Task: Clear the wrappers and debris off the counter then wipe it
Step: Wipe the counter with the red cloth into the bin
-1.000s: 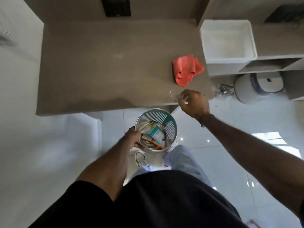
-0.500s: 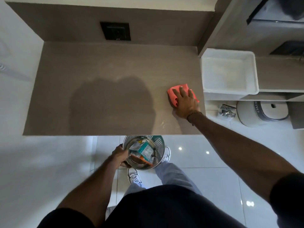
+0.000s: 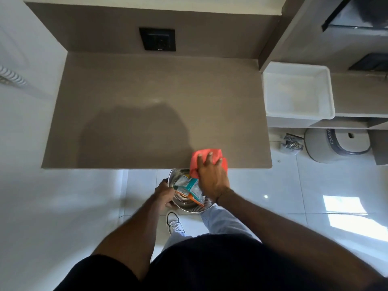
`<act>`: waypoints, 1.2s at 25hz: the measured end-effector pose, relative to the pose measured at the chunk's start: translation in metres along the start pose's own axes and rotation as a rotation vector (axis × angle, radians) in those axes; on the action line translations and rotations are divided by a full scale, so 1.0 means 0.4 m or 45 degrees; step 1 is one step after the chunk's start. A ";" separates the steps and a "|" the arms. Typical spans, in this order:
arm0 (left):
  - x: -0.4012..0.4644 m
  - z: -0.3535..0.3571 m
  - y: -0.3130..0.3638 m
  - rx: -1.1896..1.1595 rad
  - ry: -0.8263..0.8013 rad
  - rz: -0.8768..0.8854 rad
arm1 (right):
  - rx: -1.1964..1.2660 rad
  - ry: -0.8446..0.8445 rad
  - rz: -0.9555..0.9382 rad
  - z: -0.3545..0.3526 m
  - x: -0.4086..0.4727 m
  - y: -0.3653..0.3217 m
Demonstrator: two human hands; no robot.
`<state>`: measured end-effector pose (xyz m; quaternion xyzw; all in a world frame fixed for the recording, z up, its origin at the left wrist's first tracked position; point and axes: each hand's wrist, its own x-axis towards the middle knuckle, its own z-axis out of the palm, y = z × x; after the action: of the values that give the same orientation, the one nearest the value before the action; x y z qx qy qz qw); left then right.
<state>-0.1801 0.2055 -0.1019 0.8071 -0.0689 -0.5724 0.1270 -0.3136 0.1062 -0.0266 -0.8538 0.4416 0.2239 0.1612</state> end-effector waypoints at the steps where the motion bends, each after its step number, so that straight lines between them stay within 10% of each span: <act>1: -0.002 -0.006 -0.003 -0.004 0.006 0.010 | 0.075 0.082 -0.049 -0.010 -0.007 -0.024; 6: -0.031 -0.034 -0.026 -0.019 0.014 0.051 | 1.175 -0.150 0.173 -0.084 0.027 -0.005; 11: -0.035 -0.053 -0.061 0.025 0.009 0.063 | 1.588 -0.054 0.610 -0.129 0.054 0.117; 15: -0.045 -0.057 -0.089 0.000 -0.029 0.055 | 1.582 -0.010 0.678 -0.148 0.088 0.222; 20: -0.074 -0.055 -0.090 -0.008 -0.078 0.082 | 1.029 0.760 0.899 -0.036 -0.034 0.212; 30: 0.124 0.013 -0.159 -0.001 -0.113 0.074 | 1.020 -0.096 0.686 0.391 -0.007 0.091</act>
<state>-0.1705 0.2532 -0.1666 0.7784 -0.0977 -0.6039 0.1409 -0.3826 0.1617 -0.1607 -0.5711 0.6923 0.1008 0.4294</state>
